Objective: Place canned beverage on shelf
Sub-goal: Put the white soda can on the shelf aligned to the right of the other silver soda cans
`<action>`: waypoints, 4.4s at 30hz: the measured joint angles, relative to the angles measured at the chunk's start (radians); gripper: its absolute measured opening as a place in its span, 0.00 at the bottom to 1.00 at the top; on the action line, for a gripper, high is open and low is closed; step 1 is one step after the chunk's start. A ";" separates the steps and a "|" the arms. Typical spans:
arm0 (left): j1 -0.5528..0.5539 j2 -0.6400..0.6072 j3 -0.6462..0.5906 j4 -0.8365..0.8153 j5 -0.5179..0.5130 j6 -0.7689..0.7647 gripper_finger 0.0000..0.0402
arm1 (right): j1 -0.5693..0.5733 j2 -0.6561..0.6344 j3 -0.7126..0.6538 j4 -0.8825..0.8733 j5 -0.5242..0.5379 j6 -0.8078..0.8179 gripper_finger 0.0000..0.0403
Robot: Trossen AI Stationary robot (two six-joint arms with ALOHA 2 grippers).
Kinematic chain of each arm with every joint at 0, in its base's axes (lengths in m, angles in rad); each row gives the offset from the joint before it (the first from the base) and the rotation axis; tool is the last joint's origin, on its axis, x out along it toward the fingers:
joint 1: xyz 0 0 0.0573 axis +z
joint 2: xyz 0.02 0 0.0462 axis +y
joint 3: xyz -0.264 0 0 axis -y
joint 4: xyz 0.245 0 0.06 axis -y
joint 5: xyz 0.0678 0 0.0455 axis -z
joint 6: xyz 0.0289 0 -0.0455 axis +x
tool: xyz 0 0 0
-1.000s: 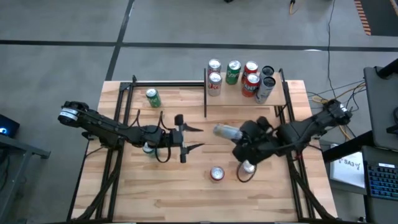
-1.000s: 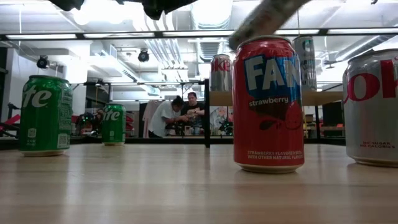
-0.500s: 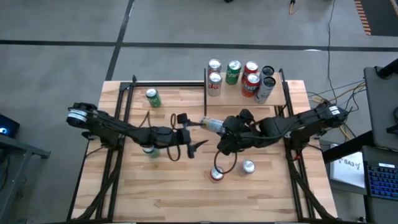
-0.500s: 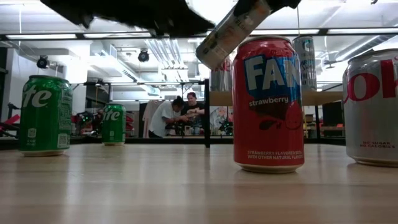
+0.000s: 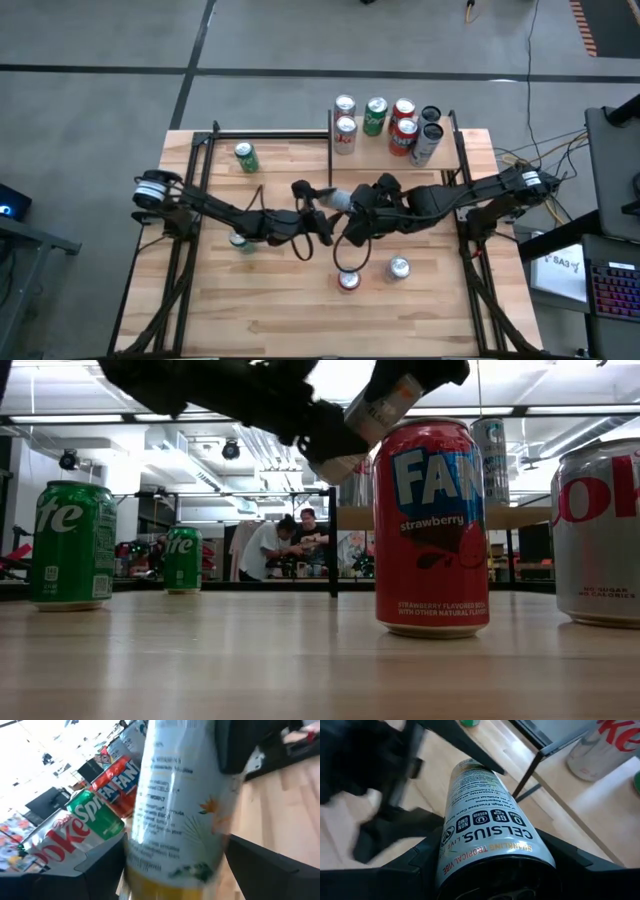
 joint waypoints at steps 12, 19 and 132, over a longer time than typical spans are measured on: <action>-0.003 0.064 0.076 -0.029 -0.083 0.019 0.58 | -0.001 0.004 0.000 0.026 -0.023 -0.043 0.61; -0.003 0.055 0.067 -0.047 0.009 -0.130 0.58 | 0.011 -0.006 0.014 0.037 -0.006 -0.090 0.87; -0.016 -0.411 -0.140 0.118 0.371 -0.362 0.91 | 0.074 -1.041 -0.697 0.335 0.450 -0.339 0.56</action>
